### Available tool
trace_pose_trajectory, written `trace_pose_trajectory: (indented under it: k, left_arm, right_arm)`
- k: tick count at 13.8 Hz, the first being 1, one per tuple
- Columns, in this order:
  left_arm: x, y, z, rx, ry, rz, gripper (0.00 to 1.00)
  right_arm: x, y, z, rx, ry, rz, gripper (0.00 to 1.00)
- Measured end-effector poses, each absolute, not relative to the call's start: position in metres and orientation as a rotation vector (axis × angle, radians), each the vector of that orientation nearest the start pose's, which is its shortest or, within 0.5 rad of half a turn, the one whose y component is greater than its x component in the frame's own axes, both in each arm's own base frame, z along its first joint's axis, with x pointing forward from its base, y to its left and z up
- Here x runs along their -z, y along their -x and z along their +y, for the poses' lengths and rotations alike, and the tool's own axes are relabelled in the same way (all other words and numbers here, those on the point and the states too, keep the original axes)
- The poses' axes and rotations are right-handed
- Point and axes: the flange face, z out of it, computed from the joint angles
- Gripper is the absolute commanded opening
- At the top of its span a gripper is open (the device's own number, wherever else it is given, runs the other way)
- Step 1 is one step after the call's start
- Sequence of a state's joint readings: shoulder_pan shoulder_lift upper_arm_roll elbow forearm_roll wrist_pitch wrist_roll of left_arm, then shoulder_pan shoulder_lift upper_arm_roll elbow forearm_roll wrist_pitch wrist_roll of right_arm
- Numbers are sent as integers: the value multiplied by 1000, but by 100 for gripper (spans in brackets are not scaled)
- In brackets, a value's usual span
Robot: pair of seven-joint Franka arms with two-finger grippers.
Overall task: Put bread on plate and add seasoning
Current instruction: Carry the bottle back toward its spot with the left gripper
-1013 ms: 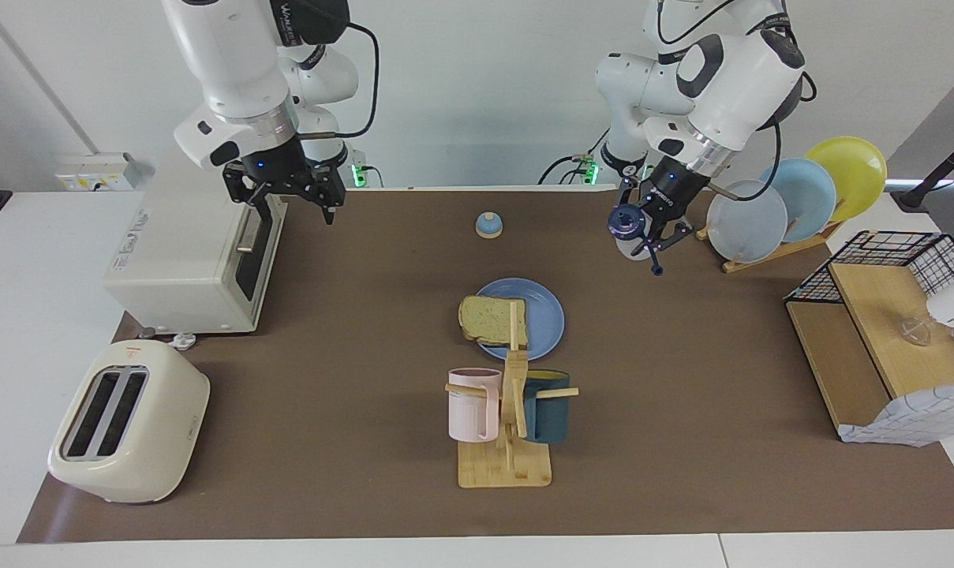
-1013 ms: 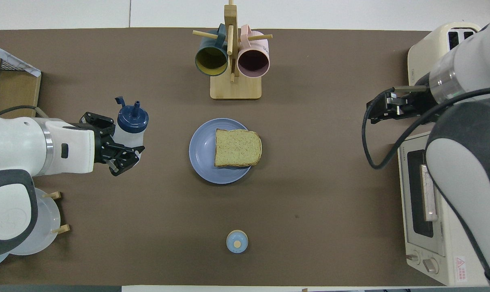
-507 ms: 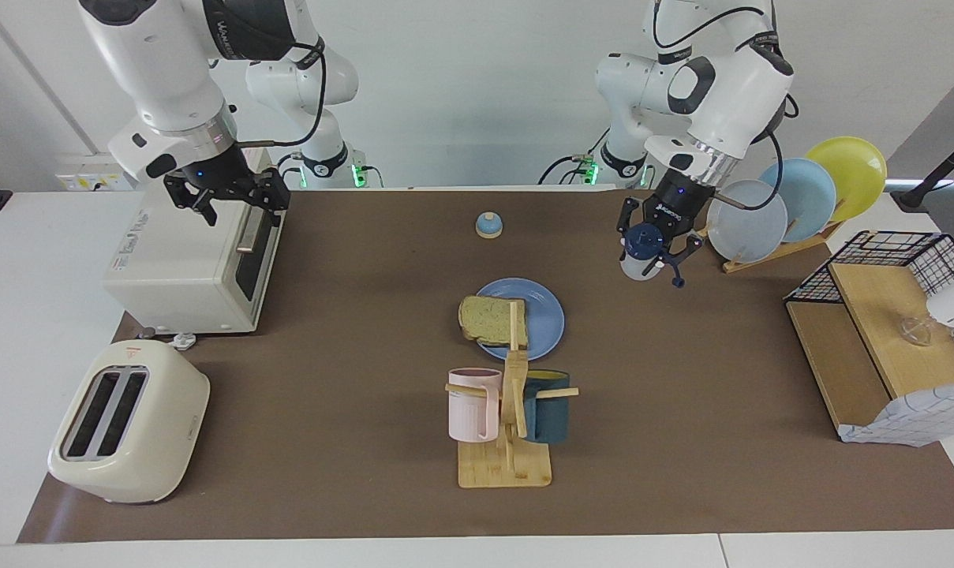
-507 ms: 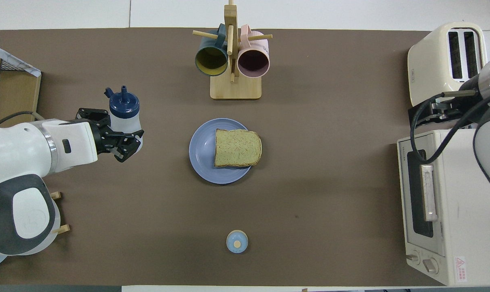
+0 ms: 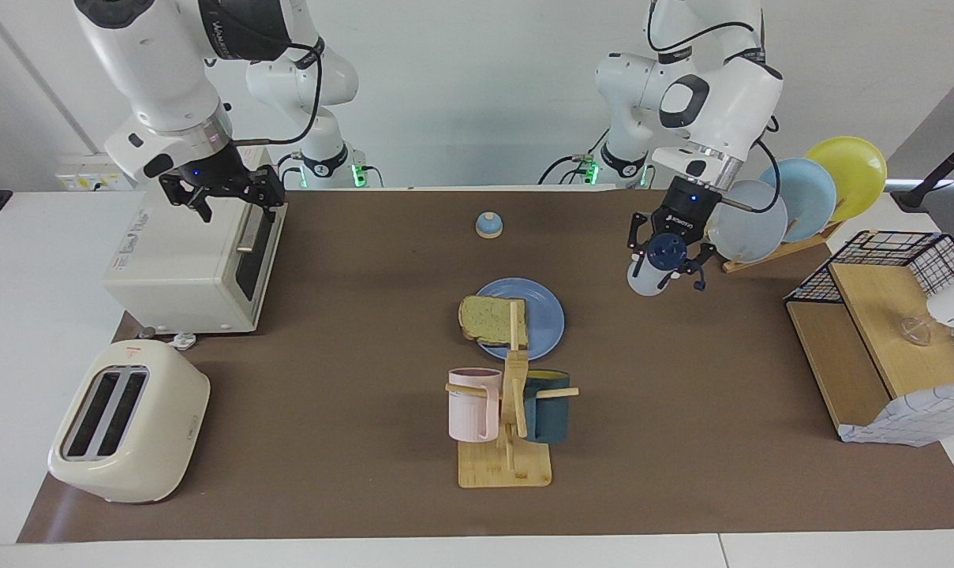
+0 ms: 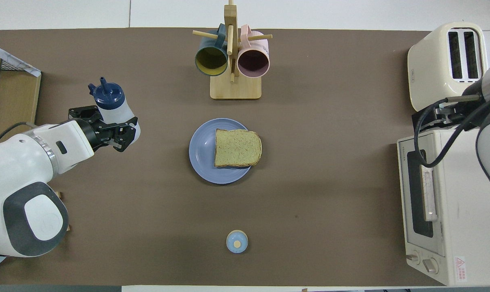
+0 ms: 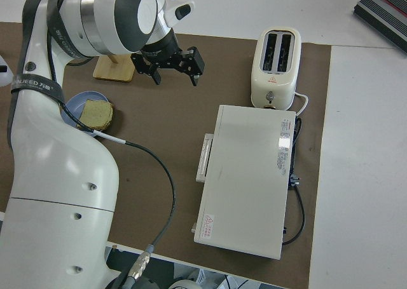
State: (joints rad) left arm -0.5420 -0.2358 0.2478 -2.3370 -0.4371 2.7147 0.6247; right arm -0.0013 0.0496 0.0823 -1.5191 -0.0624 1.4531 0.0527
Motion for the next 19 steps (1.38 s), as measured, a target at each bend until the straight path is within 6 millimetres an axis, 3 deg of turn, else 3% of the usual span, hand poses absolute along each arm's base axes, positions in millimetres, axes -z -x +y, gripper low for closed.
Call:
trace_pose_trajectory:
  k: [4,11,19]
  left_arm:
    - [-493,-496,-122,1174,3076,741,0]
    - [-466,-484,-117,1336,3001,562,0]
    - [-395,-475,-152,1405,2835,498,0]
  right_arm:
    - [-604,-549,26,-213,3202,-24,100]
    - [-604,-545,29,-190,3204,-32,100]
    - [-599,-545,17,-209,3203,0,100]
